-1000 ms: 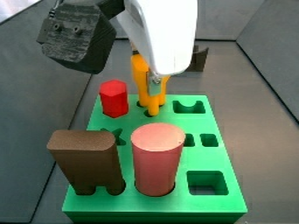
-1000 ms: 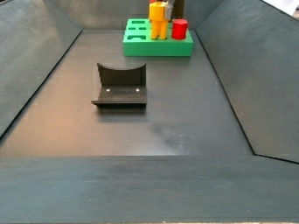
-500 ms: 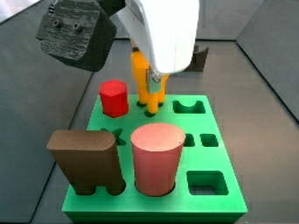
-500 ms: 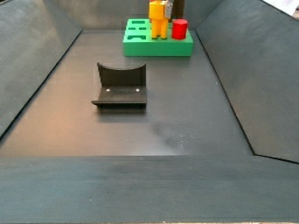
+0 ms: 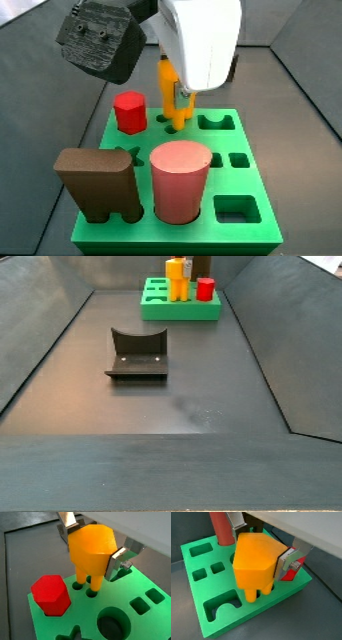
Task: Pick up the 3 prong object. Move up. Rotate the 3 prong object. Place the 3 prong object on the fixture. Regrasp the 3 prong object. Move to above the board. Insert the 3 prong object.
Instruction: Insert the 3 prong object.
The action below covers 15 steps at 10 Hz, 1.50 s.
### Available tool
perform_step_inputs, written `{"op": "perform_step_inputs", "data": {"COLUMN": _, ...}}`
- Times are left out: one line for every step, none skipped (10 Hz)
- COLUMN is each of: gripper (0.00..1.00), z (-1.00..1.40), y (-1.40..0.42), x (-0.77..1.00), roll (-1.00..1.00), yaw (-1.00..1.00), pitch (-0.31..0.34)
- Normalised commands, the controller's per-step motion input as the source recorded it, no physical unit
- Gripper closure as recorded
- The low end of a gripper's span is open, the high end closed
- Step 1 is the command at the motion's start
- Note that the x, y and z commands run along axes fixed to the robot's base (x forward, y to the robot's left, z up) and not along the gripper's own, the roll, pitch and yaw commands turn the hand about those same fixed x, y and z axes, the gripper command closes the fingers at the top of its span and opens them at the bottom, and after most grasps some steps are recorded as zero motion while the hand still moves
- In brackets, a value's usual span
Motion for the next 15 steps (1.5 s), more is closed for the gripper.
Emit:
{"op": "perform_step_inputs", "data": {"gripper": 1.00, "z": -0.06, "y": 0.00, "x": -0.06, "roll": -0.12, "yaw": -0.05, "pitch": 0.059}}
{"op": "perform_step_inputs", "data": {"gripper": 1.00, "z": -0.18, "y": 0.00, "x": -0.09, "roll": -0.24, "yaw": 0.00, "pitch": 0.017}}
{"op": "perform_step_inputs", "data": {"gripper": 1.00, "z": -0.15, "y": 0.00, "x": -0.11, "roll": -0.28, "yaw": 0.00, "pitch": 0.004}}
{"op": "perform_step_inputs", "data": {"gripper": 1.00, "z": -0.08, "y": 0.00, "x": -0.12, "roll": -0.33, "yaw": 0.03, "pitch": 0.000}}
{"op": "perform_step_inputs", "data": {"gripper": 1.00, "z": -0.05, "y": 0.00, "x": -0.16, "roll": -0.28, "yaw": 0.00, "pitch": -0.001}}
{"op": "perform_step_inputs", "data": {"gripper": 1.00, "z": -0.04, "y": 0.00, "x": 0.00, "roll": -0.05, "yaw": 0.00, "pitch": 0.000}}
{"op": "perform_step_inputs", "data": {"gripper": 1.00, "z": -0.01, "y": 0.00, "x": 0.00, "roll": 0.01, "yaw": 0.00, "pitch": 0.000}}
{"op": "perform_step_inputs", "data": {"gripper": 1.00, "z": -0.04, "y": 0.00, "x": 0.00, "roll": 0.00, "yaw": 0.00, "pitch": 0.164}}
{"op": "perform_step_inputs", "data": {"gripper": 1.00, "z": -0.01, "y": 0.00, "x": 0.00, "roll": -0.03, "yaw": 0.01, "pitch": 0.256}}
{"op": "perform_step_inputs", "data": {"gripper": 1.00, "z": 0.00, "y": 0.00, "x": 0.00, "roll": -0.14, "yaw": 0.01, "pitch": 0.151}}
{"op": "perform_step_inputs", "data": {"gripper": 1.00, "z": 0.00, "y": 0.00, "x": 0.00, "roll": -0.12, "yaw": 0.00, "pitch": 0.134}}
{"op": "perform_step_inputs", "data": {"gripper": 1.00, "z": -0.05, "y": 0.00, "x": -0.10, "roll": -0.10, "yaw": 0.00, "pitch": 0.091}}
{"op": "perform_step_inputs", "data": {"gripper": 1.00, "z": -0.01, "y": -0.08, "x": -0.27, "roll": -0.08, "yaw": 0.00, "pitch": 0.060}}
{"op": "perform_step_inputs", "data": {"gripper": 1.00, "z": 0.00, "y": -0.07, "x": -0.29, "roll": -0.02, "yaw": 0.00, "pitch": 0.083}}
{"op": "perform_step_inputs", "data": {"gripper": 1.00, "z": 0.00, "y": -0.03, "x": -0.23, "roll": -0.01, "yaw": 0.00, "pitch": 0.100}}
